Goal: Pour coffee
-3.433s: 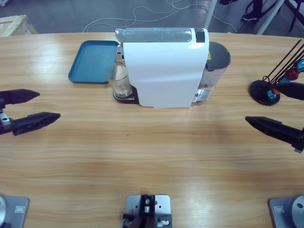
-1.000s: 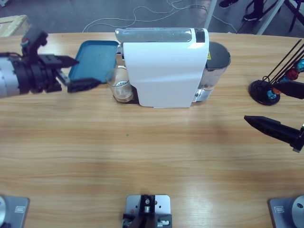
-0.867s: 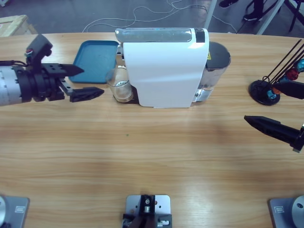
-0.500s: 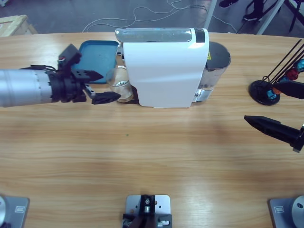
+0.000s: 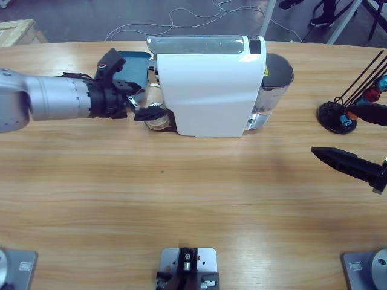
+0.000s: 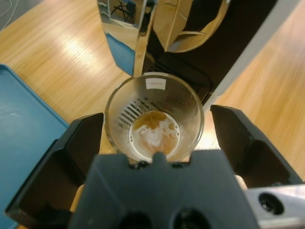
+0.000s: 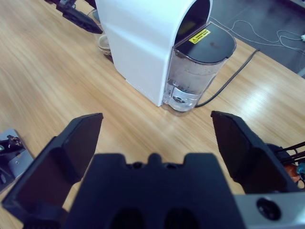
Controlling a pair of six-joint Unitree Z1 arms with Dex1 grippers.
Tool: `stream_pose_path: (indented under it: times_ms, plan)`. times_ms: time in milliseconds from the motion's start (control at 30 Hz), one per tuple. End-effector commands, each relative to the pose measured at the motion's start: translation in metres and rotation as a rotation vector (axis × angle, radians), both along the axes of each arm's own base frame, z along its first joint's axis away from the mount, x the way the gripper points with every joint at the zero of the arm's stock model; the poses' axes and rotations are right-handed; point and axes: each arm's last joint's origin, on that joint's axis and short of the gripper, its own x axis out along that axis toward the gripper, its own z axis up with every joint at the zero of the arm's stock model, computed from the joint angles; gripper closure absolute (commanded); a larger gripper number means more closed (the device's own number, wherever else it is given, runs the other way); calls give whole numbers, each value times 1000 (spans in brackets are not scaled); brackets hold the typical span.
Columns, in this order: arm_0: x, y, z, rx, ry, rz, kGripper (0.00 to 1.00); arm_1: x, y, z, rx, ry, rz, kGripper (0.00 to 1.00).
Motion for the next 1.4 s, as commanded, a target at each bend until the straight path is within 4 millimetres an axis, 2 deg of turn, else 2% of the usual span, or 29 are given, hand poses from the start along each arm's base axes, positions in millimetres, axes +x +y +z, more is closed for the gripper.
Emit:
stream_pose_path:
  times_ms: [33,67,200,333,400,567,633,800,967,1033,1100,1200,1400]
  plan:
    - [7,-12,-23,12,68,-33,67,2,2,-11,-35,26,11,0]
    - [7,-12,-24,14,70,-33,75,2,2,-11,-35,25,11,0]
    - [10,-14,-25,12,68,-33,227,2,3,-11,-35,27,12,0]
    - [13,-16,-25,-1,59,-38,717,2,3,-11,-37,28,15,0]
    - [13,-16,-26,-6,66,-49,809,3,3,-11,-36,28,16,0]
    - [11,-14,-27,-7,73,-53,809,3,3,-11,-37,30,17,0]
    - [8,-7,-24,-7,70,-39,809,3,3,-11,-36,30,18,0]
    - [0,33,-9,-13,58,53,809,3,3,-11,-37,30,17,0]
    - [-10,63,12,-25,36,127,809,3,3,-11,-37,32,19,0]
    - [-7,73,20,-31,14,172,809,3,3,-11,-36,31,20,0]
    - [7,84,21,-25,5,243,807,2,3,-11,-33,28,20,0]
    - [37,97,11,-3,22,335,805,2,3,-11,-30,25,19,0]
    - [102,93,-19,25,40,400,800,1,2,-11,-22,17,19,0]
